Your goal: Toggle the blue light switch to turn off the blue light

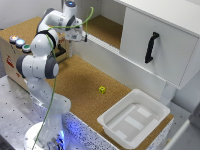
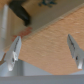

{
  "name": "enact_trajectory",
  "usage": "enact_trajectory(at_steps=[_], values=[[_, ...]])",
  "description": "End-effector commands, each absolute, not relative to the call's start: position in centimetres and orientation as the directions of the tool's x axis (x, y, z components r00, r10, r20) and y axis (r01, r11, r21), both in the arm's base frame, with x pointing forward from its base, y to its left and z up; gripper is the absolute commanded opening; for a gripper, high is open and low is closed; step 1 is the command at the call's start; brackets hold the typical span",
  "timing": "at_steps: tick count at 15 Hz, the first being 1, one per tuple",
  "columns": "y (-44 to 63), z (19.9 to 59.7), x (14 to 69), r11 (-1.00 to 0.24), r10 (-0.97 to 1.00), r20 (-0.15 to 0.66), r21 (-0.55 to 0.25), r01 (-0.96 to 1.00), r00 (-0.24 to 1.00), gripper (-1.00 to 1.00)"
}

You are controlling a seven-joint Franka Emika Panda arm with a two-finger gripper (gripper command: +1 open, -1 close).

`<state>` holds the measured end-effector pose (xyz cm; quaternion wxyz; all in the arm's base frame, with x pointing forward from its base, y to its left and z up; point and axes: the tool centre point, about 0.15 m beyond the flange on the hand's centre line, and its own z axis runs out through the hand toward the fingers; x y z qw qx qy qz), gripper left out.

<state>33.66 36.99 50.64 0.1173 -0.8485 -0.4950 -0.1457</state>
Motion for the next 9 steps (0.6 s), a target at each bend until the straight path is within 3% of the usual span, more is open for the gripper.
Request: enact_trajectory(at_steps=[1, 6, 8, 9], values=[[49.9, 52.2, 29.3, -0.208, 0.94, 0.281, 0.024, 0.978, 0.193, 1.0], [56.6, 52.1, 25.7, 0.045, 0.971, 0.228, 0.116, 0.992, -0.07, 1.0], [58.1, 51.4, 24.5, 0.108, 0.971, 0.201, 0.113, 0.988, -0.129, 1.0], [58.4, 51.2, 24.3, 0.117, 0.971, 0.195, 0.113, 0.987, -0.138, -1.0]])
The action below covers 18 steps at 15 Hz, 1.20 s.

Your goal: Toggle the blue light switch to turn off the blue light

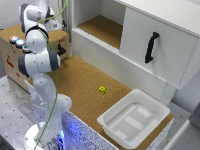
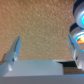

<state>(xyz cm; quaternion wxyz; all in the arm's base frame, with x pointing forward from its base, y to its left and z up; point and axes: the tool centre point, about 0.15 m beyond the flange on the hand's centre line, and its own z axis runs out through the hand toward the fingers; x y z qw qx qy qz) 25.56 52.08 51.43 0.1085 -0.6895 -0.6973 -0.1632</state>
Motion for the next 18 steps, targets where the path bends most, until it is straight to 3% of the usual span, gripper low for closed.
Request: enact_trajectory(at_steps=[1, 7, 14, 18], values=[[58.5, 51.1, 24.5, 0.098, 0.973, 0.202, 0.098, 0.99, -0.116, -1.0], [57.7, 51.9, 23.8, 0.128, 0.975, 0.171, 0.073, 0.989, -0.139, -1.0], [55.8, 52.5, 23.2, 0.143, 0.98, 0.125, 0.121, 0.982, -0.158, -1.0], [53.9, 51.4, 22.8, 0.124, 0.986, 0.104, 0.075, 0.989, -0.131, -1.0]])
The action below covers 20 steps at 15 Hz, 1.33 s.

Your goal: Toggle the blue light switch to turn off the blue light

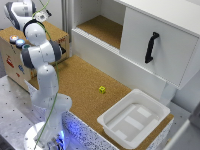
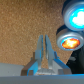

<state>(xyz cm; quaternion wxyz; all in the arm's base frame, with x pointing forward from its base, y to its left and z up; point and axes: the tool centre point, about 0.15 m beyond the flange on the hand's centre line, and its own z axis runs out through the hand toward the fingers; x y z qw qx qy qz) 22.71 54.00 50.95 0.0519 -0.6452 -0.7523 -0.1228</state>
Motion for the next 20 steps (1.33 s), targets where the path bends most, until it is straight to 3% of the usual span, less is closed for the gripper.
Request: enact_trajectory(at_steps=[1, 7, 13, 20], values=[[53.6, 51.0, 22.7, 0.118, 0.987, 0.099, 0.06, 0.991, -0.123, -1.0], [50.0, 51.6, 18.9, 0.233, 0.96, 0.131, 0.129, 0.964, -0.249, -1.0], [49.4, 50.5, 14.9, 0.292, 0.94, 0.159, 0.087, 0.953, -0.302, -1.0], [53.3, 48.6, 17.1, 0.244, 0.955, 0.154, 0.075, 0.967, -0.253, -1.0]])
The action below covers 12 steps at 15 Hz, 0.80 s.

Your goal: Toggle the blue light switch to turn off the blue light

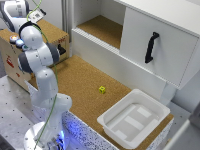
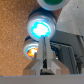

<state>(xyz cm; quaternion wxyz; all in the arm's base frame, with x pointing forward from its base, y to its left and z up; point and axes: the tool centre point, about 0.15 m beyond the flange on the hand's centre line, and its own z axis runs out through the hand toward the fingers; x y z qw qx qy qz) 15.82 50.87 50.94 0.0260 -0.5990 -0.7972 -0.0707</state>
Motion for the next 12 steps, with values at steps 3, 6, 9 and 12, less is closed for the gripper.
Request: enact_trajectory(at_steps=[3, 6, 9, 12], values=[[53.9, 47.6, 17.3, 0.237, 0.96, 0.143, 0.055, 0.97, -0.243, -1.0], [53.4, 46.4, 16.3, 0.257, 0.959, 0.118, 0.031, 0.966, -0.259, -1.0], [53.8, 44.6, 16.7, 0.241, 0.965, 0.1, 0.006, 0.97, -0.241, -1.0], [55.0, 43.0, 17.1, 0.23, 0.969, 0.09, 0.028, 0.973, -0.231, -1.0]])
